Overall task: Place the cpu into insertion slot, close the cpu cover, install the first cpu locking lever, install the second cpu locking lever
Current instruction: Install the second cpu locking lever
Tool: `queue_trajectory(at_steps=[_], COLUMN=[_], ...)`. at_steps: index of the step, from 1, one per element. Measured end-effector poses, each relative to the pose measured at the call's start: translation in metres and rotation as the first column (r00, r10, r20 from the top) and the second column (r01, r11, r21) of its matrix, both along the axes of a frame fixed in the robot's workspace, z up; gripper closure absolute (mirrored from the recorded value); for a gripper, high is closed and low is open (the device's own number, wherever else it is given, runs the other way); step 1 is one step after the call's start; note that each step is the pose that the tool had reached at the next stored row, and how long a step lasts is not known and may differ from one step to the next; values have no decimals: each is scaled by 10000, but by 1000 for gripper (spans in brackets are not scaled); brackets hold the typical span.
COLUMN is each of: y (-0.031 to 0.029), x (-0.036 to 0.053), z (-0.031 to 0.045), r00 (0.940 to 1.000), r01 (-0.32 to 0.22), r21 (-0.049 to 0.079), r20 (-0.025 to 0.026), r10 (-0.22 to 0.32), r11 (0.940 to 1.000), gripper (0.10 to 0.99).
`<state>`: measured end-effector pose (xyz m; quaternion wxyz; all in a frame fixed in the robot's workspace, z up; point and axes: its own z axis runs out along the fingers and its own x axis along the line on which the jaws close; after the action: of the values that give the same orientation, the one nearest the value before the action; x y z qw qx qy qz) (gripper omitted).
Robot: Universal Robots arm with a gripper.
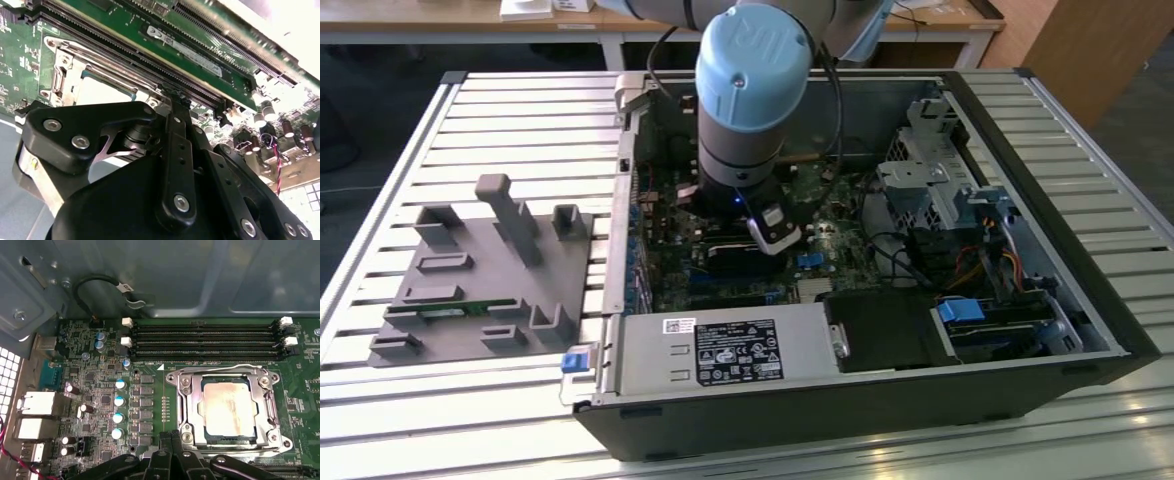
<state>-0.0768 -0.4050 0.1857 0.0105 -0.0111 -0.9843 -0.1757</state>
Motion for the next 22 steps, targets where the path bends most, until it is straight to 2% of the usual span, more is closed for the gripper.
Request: queue_trajectory(at_steps=[3, 7, 11, 17, 22], y=[13, 13, 9, -38, -38], x=[1, 0, -1, -2, -2], z=[0, 1, 9, 12, 32], r00=[10000, 10000, 10000, 10000, 10000], r01=[-2, -1, 0, 1, -1], r21=[-65, -77, -74, -72, -2], r20=[-1, 0, 2, 1, 4], r10=[2, 1, 0, -1, 1], r11=[10000, 10000, 10000, 10000, 10000], gripper=[969, 969, 969, 969, 969])
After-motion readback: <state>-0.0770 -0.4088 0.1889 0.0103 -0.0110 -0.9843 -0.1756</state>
